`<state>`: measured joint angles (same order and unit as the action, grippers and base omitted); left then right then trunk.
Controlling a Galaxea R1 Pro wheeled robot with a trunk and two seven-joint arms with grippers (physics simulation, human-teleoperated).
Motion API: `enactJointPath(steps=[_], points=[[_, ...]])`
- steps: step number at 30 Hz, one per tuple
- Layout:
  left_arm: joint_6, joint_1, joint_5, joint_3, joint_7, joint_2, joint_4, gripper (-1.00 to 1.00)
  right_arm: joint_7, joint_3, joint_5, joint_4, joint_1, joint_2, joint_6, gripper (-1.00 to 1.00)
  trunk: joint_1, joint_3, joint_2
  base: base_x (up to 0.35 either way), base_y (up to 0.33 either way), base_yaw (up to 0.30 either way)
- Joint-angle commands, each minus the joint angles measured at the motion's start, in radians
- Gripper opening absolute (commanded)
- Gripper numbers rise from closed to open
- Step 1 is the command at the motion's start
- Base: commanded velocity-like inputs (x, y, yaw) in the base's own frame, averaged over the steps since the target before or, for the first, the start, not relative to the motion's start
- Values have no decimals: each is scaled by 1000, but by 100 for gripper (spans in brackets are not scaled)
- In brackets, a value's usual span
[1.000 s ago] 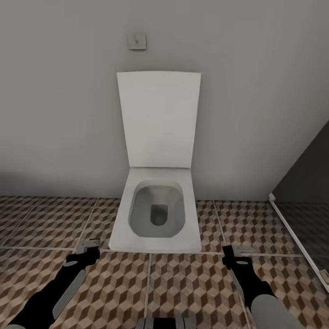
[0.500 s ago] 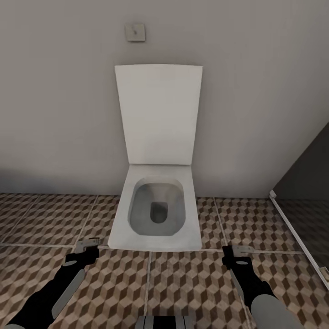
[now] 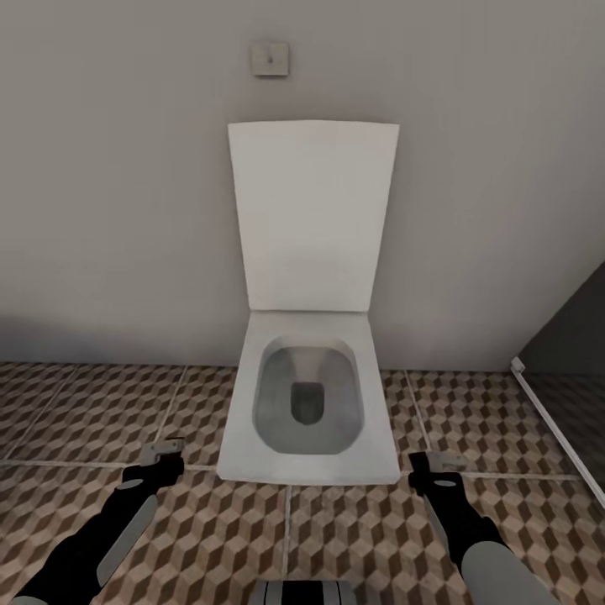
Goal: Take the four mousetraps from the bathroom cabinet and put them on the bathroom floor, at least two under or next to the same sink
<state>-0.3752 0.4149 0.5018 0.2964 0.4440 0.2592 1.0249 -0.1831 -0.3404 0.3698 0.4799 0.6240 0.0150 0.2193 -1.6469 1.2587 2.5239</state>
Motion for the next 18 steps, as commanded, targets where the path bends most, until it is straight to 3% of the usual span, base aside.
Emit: enactJointPath(steps=[1,6,18], points=[[-2,1,8,5,12,1,1,-100,1,-5,5,2,0,1,5,-100,0,1,0,36,37,0],[-2,1,8,8,12,-2,-1,-100,1,-5,5,2,0,2,5,-100,0,1,0,32,14,0],[2,1,8,16,12,-4,-6,-100,1,-5,5,3,0,2,5,-100,0,1,0,166,2,0]])
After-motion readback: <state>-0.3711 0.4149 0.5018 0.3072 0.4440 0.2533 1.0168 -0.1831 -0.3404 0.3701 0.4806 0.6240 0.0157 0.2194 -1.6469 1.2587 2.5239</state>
